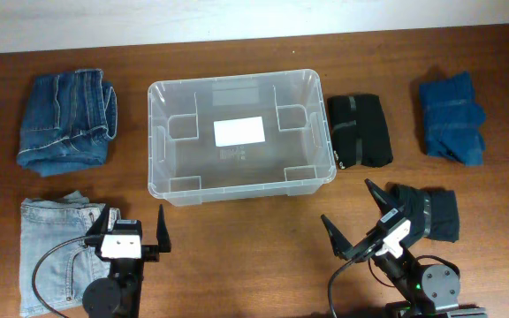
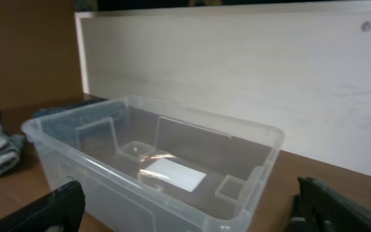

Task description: Pack container

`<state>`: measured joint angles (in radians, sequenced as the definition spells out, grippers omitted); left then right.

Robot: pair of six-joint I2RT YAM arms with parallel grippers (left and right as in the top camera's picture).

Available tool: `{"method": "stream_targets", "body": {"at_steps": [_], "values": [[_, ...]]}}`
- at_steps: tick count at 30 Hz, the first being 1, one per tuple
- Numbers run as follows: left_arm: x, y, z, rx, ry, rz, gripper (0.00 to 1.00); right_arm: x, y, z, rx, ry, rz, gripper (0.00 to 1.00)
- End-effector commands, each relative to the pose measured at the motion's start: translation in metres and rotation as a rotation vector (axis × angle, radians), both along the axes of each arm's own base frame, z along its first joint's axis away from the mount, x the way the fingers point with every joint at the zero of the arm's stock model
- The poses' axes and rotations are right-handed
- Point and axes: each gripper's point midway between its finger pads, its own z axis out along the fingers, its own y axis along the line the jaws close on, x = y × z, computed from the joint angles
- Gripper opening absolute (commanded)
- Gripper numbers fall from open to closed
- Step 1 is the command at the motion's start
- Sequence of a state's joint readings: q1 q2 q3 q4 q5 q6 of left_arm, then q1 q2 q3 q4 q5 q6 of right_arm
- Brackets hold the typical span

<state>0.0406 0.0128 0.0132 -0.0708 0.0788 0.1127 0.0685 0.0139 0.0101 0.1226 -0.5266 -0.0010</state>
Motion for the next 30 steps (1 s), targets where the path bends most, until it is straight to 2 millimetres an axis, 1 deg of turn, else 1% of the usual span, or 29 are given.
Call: {"method": "stream_targets", "body": {"at_steps": [1, 5, 6, 9, 12, 14, 16, 18, 19, 21, 24, 26, 28, 30], "values": [[0.0, -0.002, -0.001, 0.008, 0.0, -0.01, 1.0, -0.008, 0.008, 0.012, 0.034, -0.008, 0.061, 0.98], [0.0, -0.002, -0.001, 0.008, 0.0, -0.01, 1.0, -0.016, 0.006, 0.045, 0.051, -0.066, 0.054, 0.99], [0.0, -0.002, -0.001, 0.008, 0.0, -0.01, 0.99, -0.017, 0.003, 0.057, 0.056, -0.084, 0.033, 0.98], [0.0, -0.002, -0.001, 0.008, 0.0, -0.01, 0.99, -0.018, -0.01, 0.084, 0.069, -0.093, -0.047, 0.99], [0.0, -0.002, -0.001, 0.008, 0.0, -0.01, 0.99, -0.016, -0.022, 0.099, 0.057, -0.041, -0.134, 0.99], [0.0, -0.002, -0.001, 0.008, 0.0, -0.01, 0.99, -0.013, -0.032, 0.107, 0.043, 0.025, -0.196, 0.99], [0.0, -0.002, -0.001, 0.008, 0.0, -0.01, 0.99, -0.01, -0.034, 0.12, 0.029, 0.076, -0.214, 0.99], [0.0, -0.002, -0.001, 0.008, 0.0, -0.01, 0.99, -0.004, -0.034, 0.134, -0.021, 0.125, -0.217, 0.99], [0.0, -0.002, -0.001, 0.008, 0.0, -0.01, 0.99, 0.003, -0.034, 0.14, -0.075, 0.169, -0.223, 0.99], [0.0, -0.002, -0.001, 0.008, 0.0, -0.01, 0.99, 0.02, -0.042, 0.144, -0.11, 0.272, -0.272, 0.99], [0.0, -0.002, -0.001, 0.008, 0.0, -0.01, 0.99, 0.049, -0.058, 0.141, -0.166, 0.439, -0.339, 0.99], [0.0, -0.002, -0.001, 0.008, 0.0, -0.01, 1.0, 0.067, -0.065, 0.14, -0.198, 0.529, -0.339, 0.99], [0.0, -0.002, -0.001, 0.008, 0.0, -0.01, 0.99, 0.082, -0.068, 0.139, -0.242, 0.619, -0.268, 0.99], [0.0, -0.002, -0.001, 0.008, 0.0, -0.01, 0.99, 0.093, -0.071, 0.136, -0.262, 0.707, -0.156, 0.99]]}}
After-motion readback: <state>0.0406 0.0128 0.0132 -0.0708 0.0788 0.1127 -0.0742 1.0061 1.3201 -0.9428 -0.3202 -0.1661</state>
